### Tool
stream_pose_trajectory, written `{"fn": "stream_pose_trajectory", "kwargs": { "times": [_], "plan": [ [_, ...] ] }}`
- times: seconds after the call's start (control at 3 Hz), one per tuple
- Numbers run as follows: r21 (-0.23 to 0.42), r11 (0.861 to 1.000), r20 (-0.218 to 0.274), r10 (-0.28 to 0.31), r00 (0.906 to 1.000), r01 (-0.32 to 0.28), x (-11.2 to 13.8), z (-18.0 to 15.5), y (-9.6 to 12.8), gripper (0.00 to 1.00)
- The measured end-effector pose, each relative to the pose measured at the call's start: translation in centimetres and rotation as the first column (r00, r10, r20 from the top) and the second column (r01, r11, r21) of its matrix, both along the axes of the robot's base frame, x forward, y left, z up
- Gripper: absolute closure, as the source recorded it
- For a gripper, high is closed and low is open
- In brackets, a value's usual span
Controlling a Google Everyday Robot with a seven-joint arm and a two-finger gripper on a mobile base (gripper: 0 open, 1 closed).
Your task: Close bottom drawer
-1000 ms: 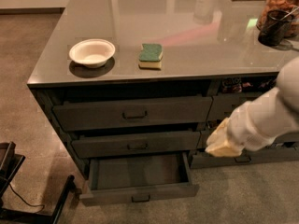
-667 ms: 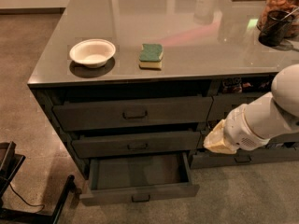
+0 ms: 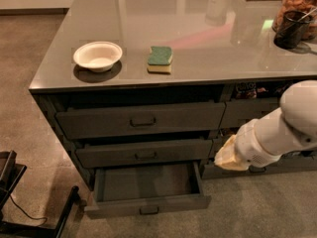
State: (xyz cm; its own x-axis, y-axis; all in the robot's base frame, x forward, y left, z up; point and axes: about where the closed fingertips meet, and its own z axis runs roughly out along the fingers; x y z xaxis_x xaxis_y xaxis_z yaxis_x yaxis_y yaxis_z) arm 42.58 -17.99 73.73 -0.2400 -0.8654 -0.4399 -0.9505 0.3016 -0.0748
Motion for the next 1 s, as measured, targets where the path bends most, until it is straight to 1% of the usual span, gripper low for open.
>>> {"fn": "stream_pose_trajectory", "kwargs": {
  "times": [0.33, 0.67, 1.0],
  "plan": [
    [0.024, 0.998, -0.012, 0.050, 0.9987, -0.050, -1.3, -7.1, 0.7, 1.00],
    [0.092, 0.992, 0.006, 0.086, 0.9962, -0.087, -0.8, -15.6, 2.6, 1.00],
    [0.127, 0.991, 0.036, 0.047, 0.9982, -0.052, 2.8, -23.2, 3.1, 1.00]
  ]
}}
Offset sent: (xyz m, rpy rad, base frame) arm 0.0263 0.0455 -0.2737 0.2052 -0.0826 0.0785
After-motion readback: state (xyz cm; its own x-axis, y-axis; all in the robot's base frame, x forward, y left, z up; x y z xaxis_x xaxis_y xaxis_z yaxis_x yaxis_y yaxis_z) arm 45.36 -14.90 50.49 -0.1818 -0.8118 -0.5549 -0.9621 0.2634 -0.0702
